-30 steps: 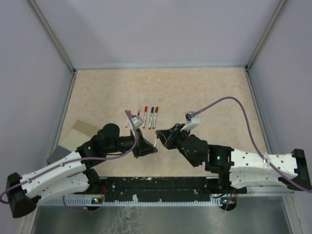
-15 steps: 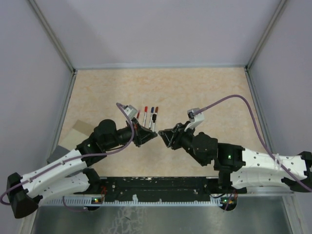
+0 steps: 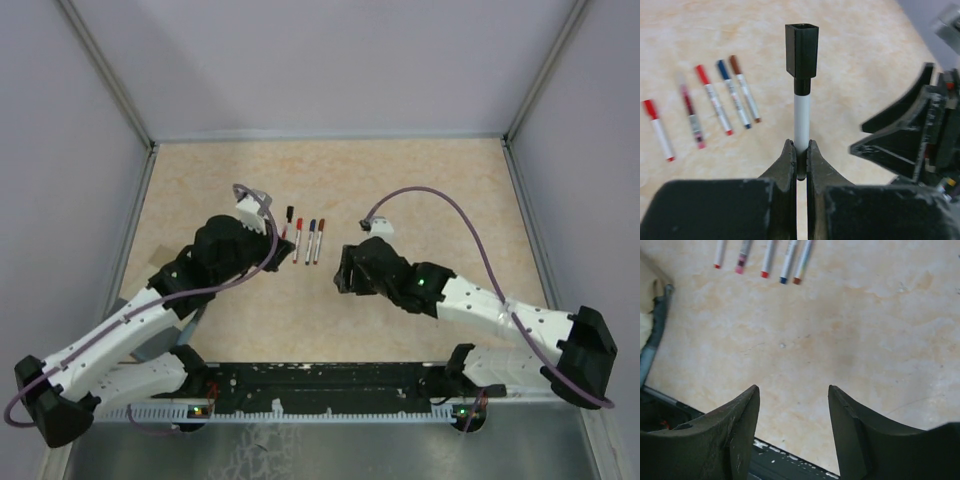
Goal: Insert the pens into the pen caps
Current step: Place the pen at the center of the board, then reset both arms
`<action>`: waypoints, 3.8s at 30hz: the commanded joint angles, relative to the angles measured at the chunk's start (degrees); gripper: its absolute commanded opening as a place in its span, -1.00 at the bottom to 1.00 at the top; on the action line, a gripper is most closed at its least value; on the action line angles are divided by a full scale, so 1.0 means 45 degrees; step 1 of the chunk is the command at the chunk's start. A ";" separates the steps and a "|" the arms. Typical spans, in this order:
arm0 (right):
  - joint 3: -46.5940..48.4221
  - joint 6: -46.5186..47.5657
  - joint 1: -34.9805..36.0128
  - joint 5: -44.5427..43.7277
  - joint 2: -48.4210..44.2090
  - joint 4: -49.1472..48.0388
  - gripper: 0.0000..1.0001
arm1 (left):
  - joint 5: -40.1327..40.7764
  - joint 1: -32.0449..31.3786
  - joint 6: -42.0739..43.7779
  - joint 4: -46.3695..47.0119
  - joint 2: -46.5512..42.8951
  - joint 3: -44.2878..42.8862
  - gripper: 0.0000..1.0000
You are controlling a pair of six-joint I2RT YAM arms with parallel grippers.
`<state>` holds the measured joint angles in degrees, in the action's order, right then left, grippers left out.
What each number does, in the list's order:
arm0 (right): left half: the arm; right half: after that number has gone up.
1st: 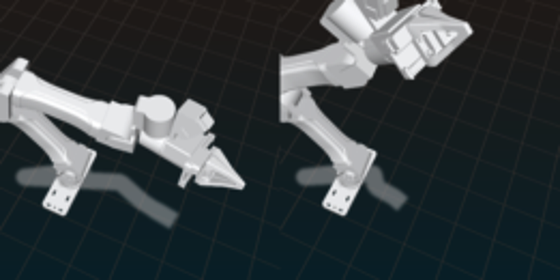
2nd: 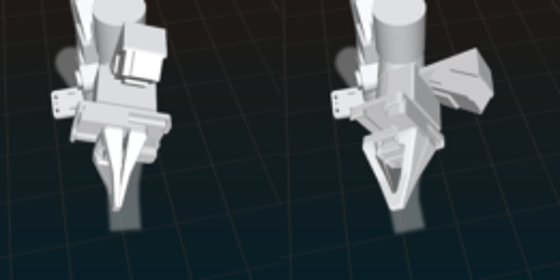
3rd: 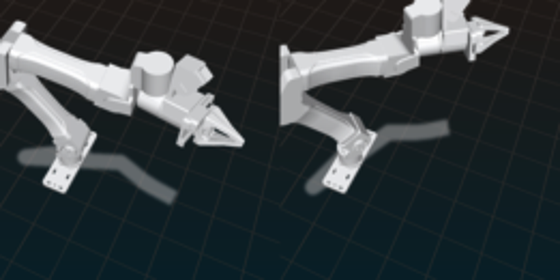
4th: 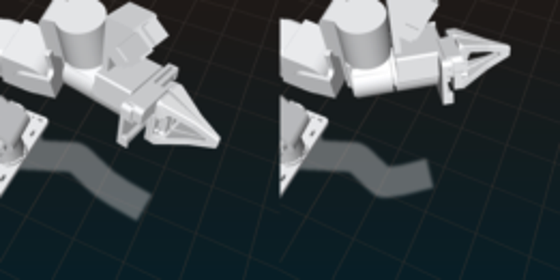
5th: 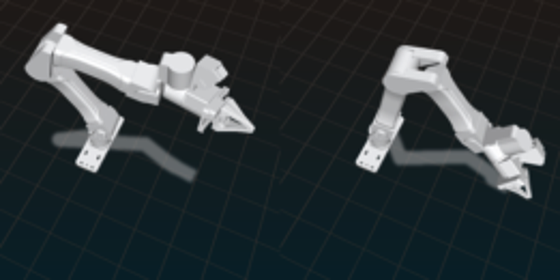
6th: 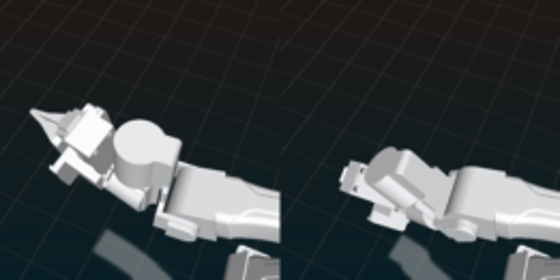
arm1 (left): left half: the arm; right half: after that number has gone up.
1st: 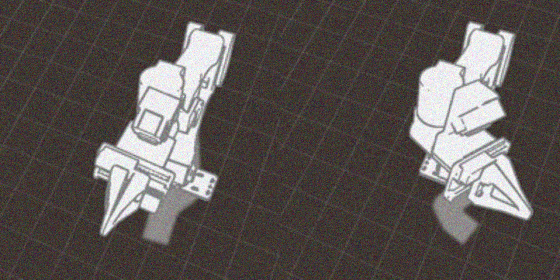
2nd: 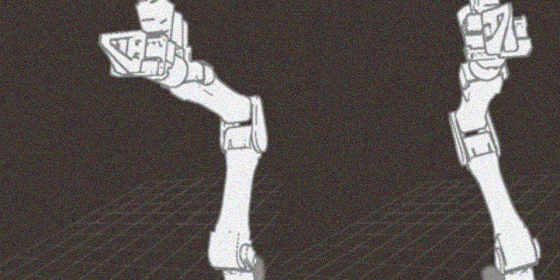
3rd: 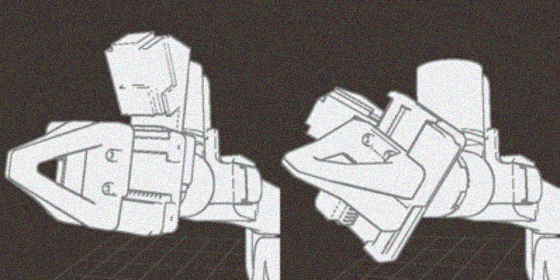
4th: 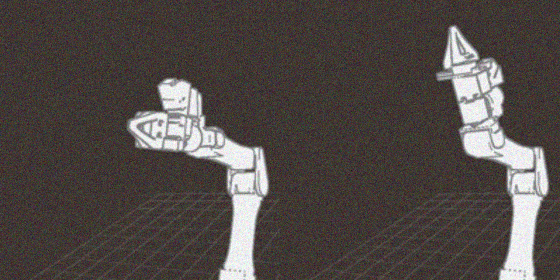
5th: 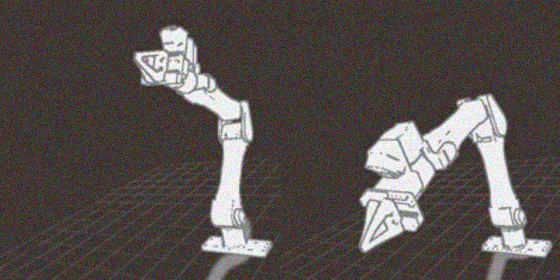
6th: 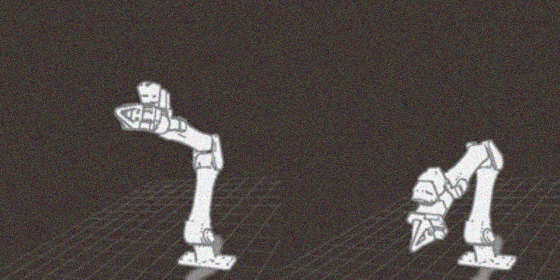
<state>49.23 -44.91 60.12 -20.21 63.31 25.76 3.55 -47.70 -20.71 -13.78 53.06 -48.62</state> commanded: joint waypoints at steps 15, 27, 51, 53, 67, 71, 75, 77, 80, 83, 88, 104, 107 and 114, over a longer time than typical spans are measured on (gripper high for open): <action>-0.3084 0.1091 -0.1934 0.3283 -0.2048 -0.1373 0.39 | 0.0424 0.5543 0.3449 -0.3679 0.5042 -0.1709 -1.00; -0.4163 0.1452 -0.1934 0.4214 -0.3618 -0.1588 0.40 | 0.0008 0.6901 0.4506 -0.3139 0.8468 -0.2586 -1.00; -0.4394 0.0995 -0.1930 0.4312 -0.4063 -0.0975 0.40 | 0.0013 0.7275 0.3477 -0.3996 1.1298 -0.3884 -0.82; -0.4355 0.1004 -0.1931 0.4316 -0.4082 -0.0855 0.40 | -0.0067 0.7326 0.3443 -0.4039 1.1384 -0.3934 -0.80; -0.3840 0.0916 -0.1923 0.4190 -0.4222 -0.0019 0.40 | -0.0346 0.7539 0.3418 -0.4142 1.1564 -0.3941 -0.48; -0.3737 0.0921 -0.1933 0.4178 -0.4318 0.0108 0.40 | -0.0350 0.7534 0.3430 -0.4167 1.1419 -0.3860 -0.47; -0.3562 0.0887 -0.1934 0.4057 -0.4462 0.0393 0.40 | -0.0279 0.7535 0.3509 -0.4167 1.0717 -0.3786 -0.43; -0.3375 0.0791 -0.1934 0.3879 -0.4524 0.0684 0.41 | -0.0174 0.7534 0.3614 -0.4251 1.0192 -0.3799 -0.40; -0.3096 0.0786 -0.1929 0.3832 -0.4467 0.1115 0.46 | 0.0014 0.7534 0.3655 -0.4407 0.9333 -0.3797 -0.34; -0.2620 0.0948 -0.1933 0.3702 -0.4208 0.1693 0.52 | 0.0129 0.7538 0.3509 -0.4445 0.8260 -0.3598 -0.28; -0.1524 0.1154 -0.1929 0.3152 -0.3627 0.2539 0.55 | -0.1460 0.7514 0.3873 -0.3468 0.5473 -0.2361 -0.24; -0.0475 0.2765 -0.1924 0.1035 -0.6587 0.3126 0.59 | -0.4144 0.7476 0.2786 -0.2851 -0.3853 0.0566 0.24; -0.0334 0.3097 -0.1936 0.0580 -0.7252 0.3127 0.60 | -0.3912 0.7478 0.2238 -0.3079 -0.4991 0.0885 0.33; 0.0130 0.4211 -0.1923 -0.0401 -0.8159 0.3528 0.60 | -0.3264 0.7476 0.0942 -0.2754 -0.7006 0.1911 0.75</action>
<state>46.72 -30.70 51.46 -17.74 28.27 41.23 -13.04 -14.26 -12.12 -26.74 25.23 -42.98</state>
